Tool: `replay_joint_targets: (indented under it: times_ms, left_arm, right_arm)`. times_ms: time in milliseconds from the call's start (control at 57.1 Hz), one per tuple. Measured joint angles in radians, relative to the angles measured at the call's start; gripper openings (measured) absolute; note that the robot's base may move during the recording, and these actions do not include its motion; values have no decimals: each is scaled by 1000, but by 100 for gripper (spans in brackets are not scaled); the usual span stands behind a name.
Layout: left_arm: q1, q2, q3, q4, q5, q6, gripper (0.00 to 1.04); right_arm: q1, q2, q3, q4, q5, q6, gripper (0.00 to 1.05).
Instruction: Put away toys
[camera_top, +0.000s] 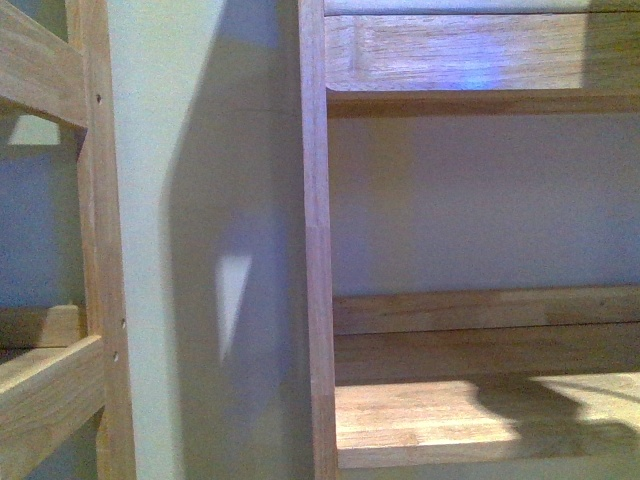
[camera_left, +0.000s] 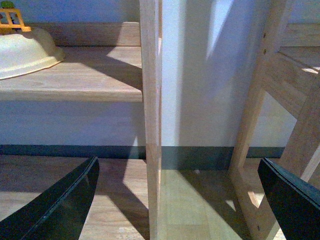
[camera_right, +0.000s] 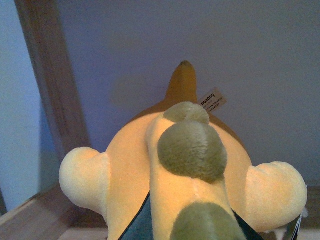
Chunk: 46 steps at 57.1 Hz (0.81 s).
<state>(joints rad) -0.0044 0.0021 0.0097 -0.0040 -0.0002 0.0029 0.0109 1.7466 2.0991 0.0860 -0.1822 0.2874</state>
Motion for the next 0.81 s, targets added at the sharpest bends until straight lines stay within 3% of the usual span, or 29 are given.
replay_joint_targets:
  times_ms: [315, 560, 805]
  left_arm:
    - [0, 0, 0, 0, 0, 0, 98]
    - [0, 0, 0, 0, 0, 0, 98]
    - [0, 0, 0, 0, 0, 0, 98]
  right_arm:
    - [103, 54, 0, 32, 51, 5, 7]
    - [239, 82, 18, 51, 104, 13, 7]
    - [252, 97, 26, 64, 106, 14, 7]
